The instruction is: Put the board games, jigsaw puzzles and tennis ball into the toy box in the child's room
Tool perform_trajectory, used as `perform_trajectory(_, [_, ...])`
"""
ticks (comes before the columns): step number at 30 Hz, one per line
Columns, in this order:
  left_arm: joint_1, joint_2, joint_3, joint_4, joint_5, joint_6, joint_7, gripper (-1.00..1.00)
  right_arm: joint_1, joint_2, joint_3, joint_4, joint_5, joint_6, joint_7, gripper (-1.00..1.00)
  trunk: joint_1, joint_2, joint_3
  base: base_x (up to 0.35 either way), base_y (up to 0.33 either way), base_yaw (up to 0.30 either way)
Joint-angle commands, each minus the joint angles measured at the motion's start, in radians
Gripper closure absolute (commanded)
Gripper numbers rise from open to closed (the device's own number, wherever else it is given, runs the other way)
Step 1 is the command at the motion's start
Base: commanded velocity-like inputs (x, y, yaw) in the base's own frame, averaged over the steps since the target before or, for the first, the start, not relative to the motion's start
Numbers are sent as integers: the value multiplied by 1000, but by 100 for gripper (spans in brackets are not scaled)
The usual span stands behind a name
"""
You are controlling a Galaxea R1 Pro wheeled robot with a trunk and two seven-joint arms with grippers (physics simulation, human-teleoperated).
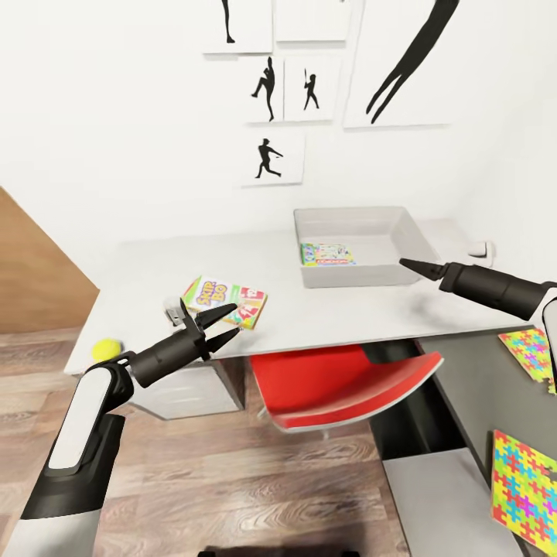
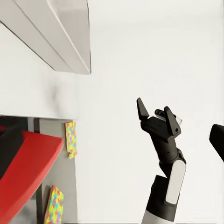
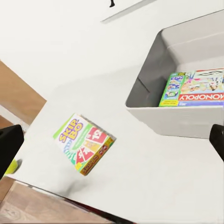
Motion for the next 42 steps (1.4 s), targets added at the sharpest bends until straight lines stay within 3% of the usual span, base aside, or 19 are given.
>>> perform_trajectory(1, [-1,0,1,0,-3,4,-3,-100,2,0,-1,0,4,5,6,-100,0,-2,0,-198,188,103])
perform_trajectory(27, [0,0,0,0,-3,3,-2,-100,53,-2,-18,0,4,6,9,-100,0,-2,40,-63,66,134])
perform_trajectory(42, [0,-2,-2,0,-3,3,2,-100,93,-5,-54,0,4,9,31,-100,0,-2,61,-3,3,-90])
